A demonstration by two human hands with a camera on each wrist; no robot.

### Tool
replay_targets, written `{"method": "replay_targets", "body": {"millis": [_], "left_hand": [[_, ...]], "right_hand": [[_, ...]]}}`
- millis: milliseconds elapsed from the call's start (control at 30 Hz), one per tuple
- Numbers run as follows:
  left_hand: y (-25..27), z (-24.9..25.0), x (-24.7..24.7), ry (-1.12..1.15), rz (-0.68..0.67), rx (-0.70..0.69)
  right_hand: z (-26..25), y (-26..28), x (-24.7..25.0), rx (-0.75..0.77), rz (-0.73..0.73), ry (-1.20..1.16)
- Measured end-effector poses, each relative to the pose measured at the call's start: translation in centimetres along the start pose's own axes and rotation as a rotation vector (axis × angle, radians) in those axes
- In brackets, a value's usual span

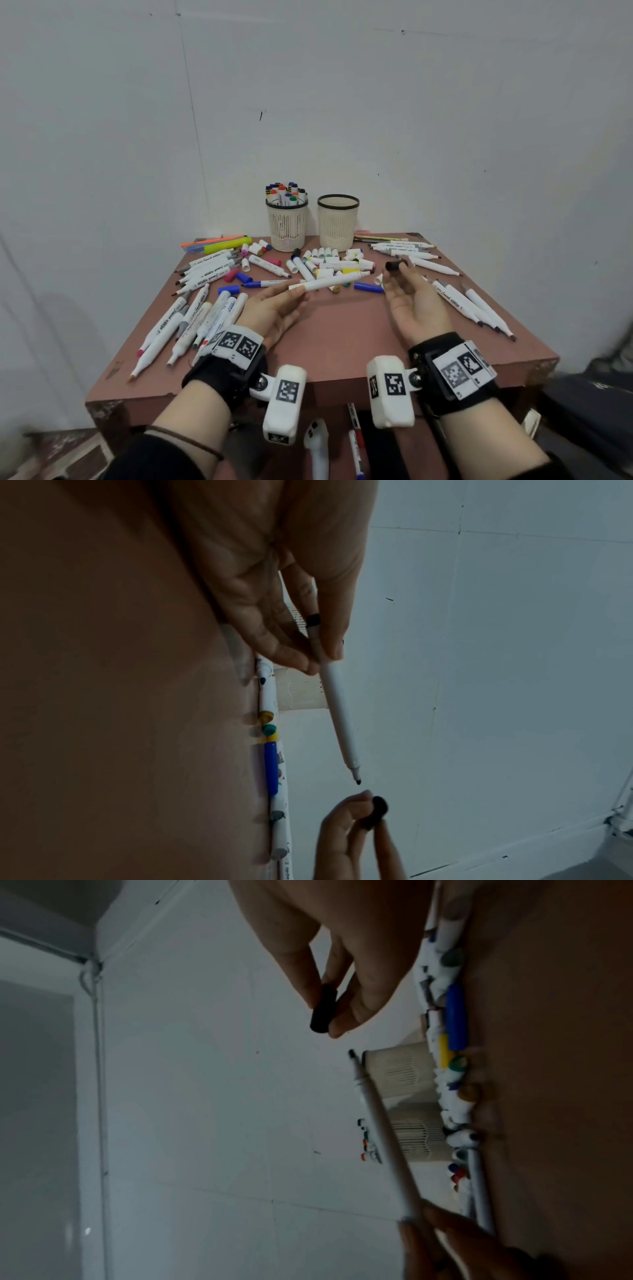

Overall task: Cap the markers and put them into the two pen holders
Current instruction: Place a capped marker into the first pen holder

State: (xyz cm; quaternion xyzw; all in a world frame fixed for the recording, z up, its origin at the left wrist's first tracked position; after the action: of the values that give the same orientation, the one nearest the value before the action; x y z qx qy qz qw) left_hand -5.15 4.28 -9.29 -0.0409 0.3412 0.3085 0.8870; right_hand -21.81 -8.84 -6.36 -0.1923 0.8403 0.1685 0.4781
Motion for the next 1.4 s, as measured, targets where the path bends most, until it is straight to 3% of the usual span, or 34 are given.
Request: {"method": "replay_targets", "body": {"millis": [933, 1233, 1400], "left_hand": [[0.4, 0.1, -0.5, -0.122, -0.006, 0.006], [0.8, 0.1, -0.8, -0.155, -0.005, 0.001], [0.6, 0.1, -0.7, -0.090, 0.006, 0.012]], "right_hand": [[1.4, -1.3, 2.1, -0.025, -0.049, 0.156], [1.7, -0.9, 1.9, -0.060, -0.091, 0.308], [2.3, -0.7, 2.0, 0.043, -0.147, 0.629]]}}
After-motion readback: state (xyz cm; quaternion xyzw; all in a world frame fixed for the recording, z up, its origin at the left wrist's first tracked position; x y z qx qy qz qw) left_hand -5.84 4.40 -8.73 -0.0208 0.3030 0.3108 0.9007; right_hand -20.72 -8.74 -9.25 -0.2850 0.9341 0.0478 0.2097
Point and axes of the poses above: each hand's wrist, its own y-axis away from the middle knuckle, its own x-axis out of the back of the hand, z = x × y, the point moved 2 cm from there along -y, towards the middle knuckle, and after that the axes turned 2 degrees about -z, right-handed, at the moved point
